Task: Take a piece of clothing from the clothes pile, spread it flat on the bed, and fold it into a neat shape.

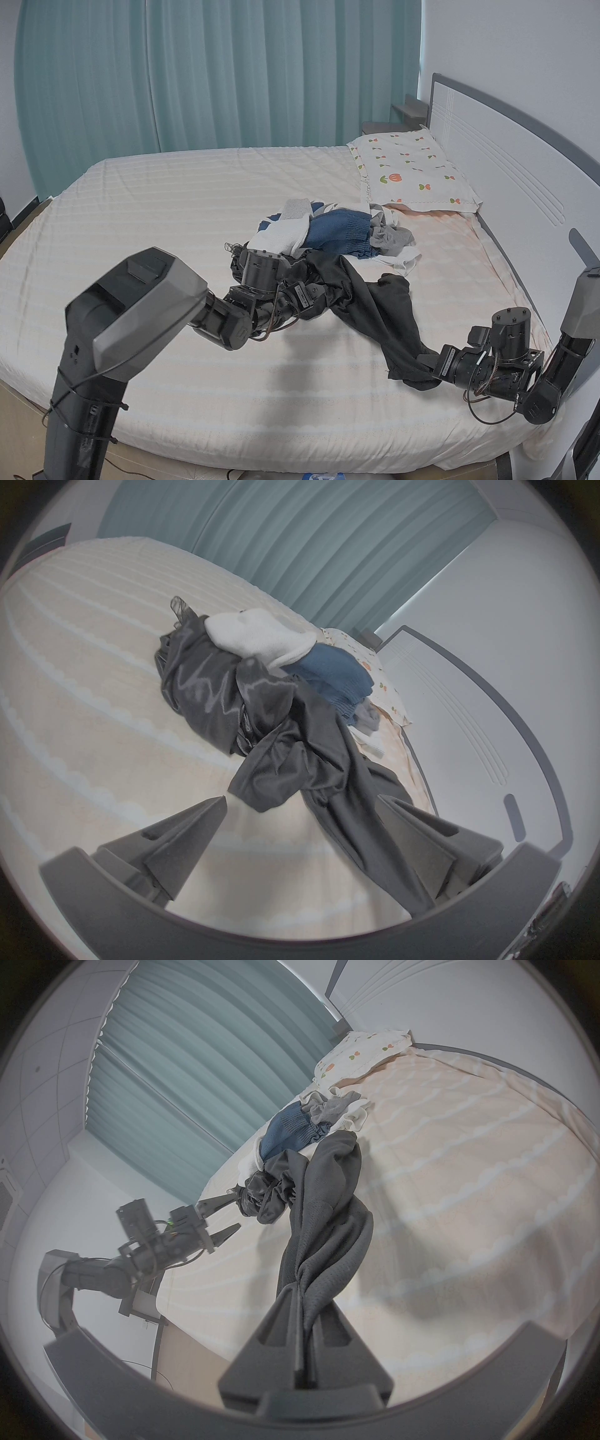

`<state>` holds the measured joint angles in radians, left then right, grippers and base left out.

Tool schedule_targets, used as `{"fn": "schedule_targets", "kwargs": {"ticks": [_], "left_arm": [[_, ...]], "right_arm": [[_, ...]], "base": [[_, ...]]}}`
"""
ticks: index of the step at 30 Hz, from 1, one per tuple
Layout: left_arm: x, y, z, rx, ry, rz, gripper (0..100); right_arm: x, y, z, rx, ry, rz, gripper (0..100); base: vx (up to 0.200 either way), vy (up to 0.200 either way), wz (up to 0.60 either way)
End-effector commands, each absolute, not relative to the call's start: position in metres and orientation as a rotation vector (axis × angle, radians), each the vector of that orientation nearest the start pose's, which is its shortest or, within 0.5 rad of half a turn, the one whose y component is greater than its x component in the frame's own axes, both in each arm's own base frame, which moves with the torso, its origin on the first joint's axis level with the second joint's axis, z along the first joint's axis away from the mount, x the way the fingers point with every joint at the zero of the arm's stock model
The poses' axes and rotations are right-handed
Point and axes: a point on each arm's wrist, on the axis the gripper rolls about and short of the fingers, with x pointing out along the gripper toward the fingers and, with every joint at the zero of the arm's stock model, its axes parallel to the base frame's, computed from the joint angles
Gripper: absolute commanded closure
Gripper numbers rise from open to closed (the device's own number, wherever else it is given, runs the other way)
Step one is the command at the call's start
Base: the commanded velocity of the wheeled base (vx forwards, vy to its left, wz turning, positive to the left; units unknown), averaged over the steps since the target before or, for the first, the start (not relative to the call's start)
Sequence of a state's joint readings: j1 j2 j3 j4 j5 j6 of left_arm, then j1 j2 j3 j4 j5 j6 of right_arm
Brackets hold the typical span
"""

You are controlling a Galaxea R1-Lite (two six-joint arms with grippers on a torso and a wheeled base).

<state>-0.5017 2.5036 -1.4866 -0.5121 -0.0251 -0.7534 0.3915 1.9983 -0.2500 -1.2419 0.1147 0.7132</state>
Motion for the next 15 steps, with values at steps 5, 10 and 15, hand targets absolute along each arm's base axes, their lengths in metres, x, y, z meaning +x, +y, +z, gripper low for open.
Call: {"fn": "schedule_targets", "kwargs": {"ticks": [5,10,15], "left_arm": [[0.451,-0.26,-0.037,-0.586,0.642,-0.216,0],[0.455,-0.262,-0.032,-0.606,0.615,-0.199,0],[0.463,-0.265,-0.037,-0.608,0.583,-0.18,0]], "right_arm": [[0.229,0.098,0.037,0.615,0.652,0.294,100],[0.23,0.099,0.037,0.614,0.649,0.297,100],[0.231,0.099,0.036,0.613,0.649,0.298,100]], "base": [[0.0,0.0,0.0],[0.0,0.0,0.0],[0.0,0.0,0.0]]}}
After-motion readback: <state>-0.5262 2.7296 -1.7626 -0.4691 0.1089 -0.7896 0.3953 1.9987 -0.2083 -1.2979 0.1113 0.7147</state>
